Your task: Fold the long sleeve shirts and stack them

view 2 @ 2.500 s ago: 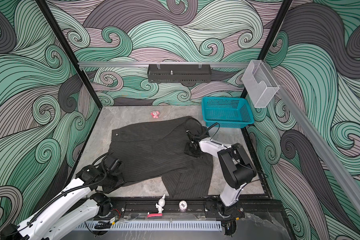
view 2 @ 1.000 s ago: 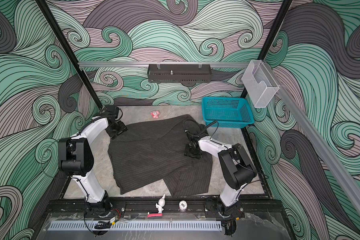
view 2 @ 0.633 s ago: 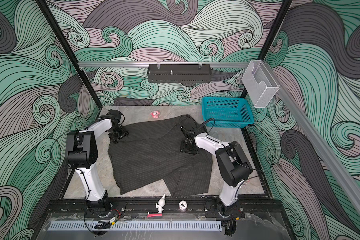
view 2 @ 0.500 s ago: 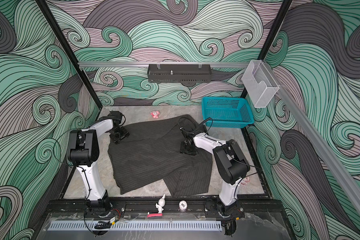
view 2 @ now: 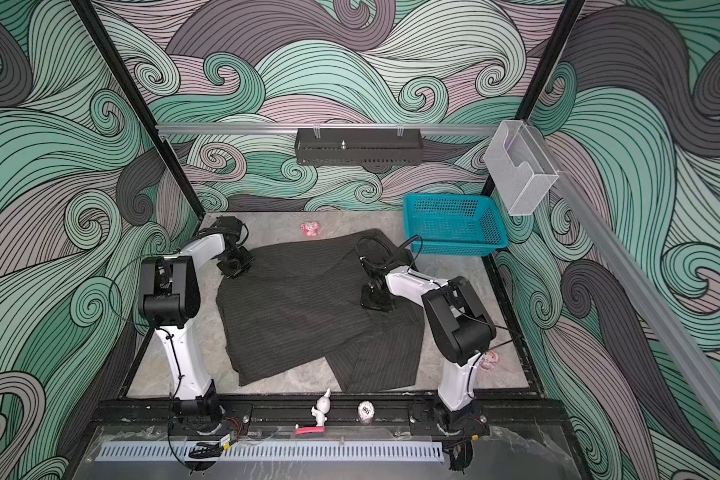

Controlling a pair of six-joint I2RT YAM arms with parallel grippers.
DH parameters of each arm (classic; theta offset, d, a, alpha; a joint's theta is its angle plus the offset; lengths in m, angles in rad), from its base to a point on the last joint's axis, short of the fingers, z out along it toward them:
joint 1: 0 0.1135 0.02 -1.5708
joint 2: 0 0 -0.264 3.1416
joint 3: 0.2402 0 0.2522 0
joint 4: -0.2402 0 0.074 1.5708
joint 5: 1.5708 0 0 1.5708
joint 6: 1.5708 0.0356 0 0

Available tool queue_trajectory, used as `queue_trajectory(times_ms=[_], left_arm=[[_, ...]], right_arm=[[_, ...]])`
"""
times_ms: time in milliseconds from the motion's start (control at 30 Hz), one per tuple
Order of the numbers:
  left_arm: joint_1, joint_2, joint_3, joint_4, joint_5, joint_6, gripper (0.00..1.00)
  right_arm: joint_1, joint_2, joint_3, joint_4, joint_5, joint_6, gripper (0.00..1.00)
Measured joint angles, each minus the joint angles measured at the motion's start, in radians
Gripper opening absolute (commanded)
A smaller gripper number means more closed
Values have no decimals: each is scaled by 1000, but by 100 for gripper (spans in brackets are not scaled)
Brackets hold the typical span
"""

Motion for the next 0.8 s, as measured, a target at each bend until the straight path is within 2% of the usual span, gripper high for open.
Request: queue_trajectory(times_ms=[267, 367, 433, 500, 667, 800], left_arm=[[8, -8, 132, 30, 27, 34, 0], [8, -16, 210, 62, 48, 48, 0], [8, -6, 317, 59, 58, 59, 0], [8, 24, 487, 56, 70, 69, 0], [8, 106, 793, 78, 85, 77, 0], [8, 211, 932, 90, 99, 70, 0]], right_arm=[[-3, -23, -39, 36, 5, -14, 33], [-5, -28, -50, 46, 5, -25, 26], [-5, -34, -62, 56, 3, -30, 17], [-5, -42, -80, 69, 0, -33, 9], [-5, -69, -121, 91, -24, -50, 3], [-5, -100, -160, 91, -49, -71, 0]])
